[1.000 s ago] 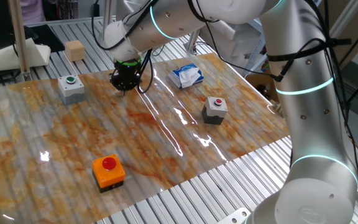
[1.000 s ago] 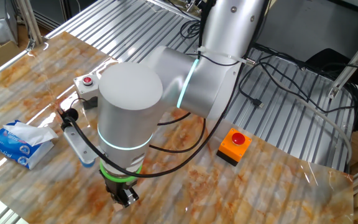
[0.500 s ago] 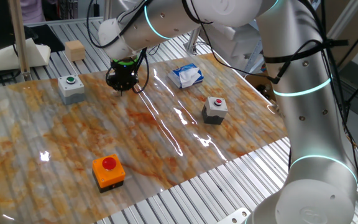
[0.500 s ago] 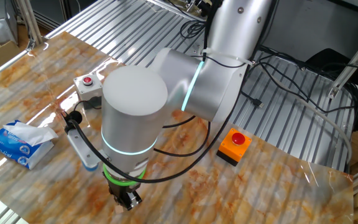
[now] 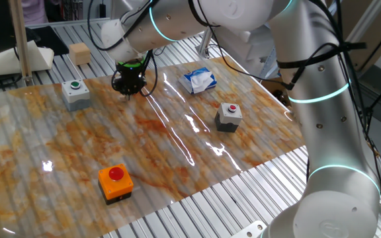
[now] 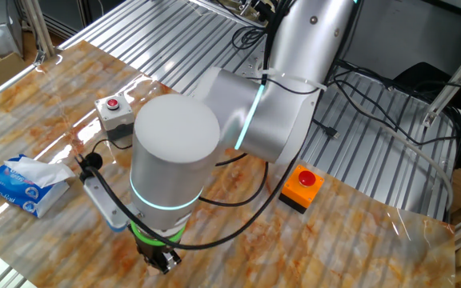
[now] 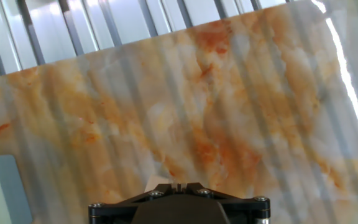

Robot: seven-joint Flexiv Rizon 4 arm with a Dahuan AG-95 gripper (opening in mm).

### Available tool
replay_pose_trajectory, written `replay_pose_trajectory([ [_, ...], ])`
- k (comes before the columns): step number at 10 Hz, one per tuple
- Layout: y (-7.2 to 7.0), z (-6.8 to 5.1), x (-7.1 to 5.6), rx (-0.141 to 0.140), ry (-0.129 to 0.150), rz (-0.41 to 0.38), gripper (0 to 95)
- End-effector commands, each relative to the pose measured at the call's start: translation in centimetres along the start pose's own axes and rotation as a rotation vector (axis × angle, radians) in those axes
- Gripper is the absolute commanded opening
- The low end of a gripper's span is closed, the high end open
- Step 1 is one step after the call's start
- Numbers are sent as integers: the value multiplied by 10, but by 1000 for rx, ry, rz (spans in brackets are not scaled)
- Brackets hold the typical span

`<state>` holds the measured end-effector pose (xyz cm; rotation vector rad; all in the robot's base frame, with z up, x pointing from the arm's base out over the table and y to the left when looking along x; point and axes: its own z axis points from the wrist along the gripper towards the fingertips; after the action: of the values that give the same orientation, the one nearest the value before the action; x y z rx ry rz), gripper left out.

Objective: Use the gripper to push the small block from left to right

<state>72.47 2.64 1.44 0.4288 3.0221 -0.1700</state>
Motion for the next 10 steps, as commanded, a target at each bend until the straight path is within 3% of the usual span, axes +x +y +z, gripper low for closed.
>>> replay_pose_trajectory([
  [1,-2,1,-2,4,7,-6,0],
  [5,-6,2,-7,-8,19,9,0],
  [7,-4,3,-6,-44,26,75,0],
  [10,1,-2,-6,-48,29,92,0],
])
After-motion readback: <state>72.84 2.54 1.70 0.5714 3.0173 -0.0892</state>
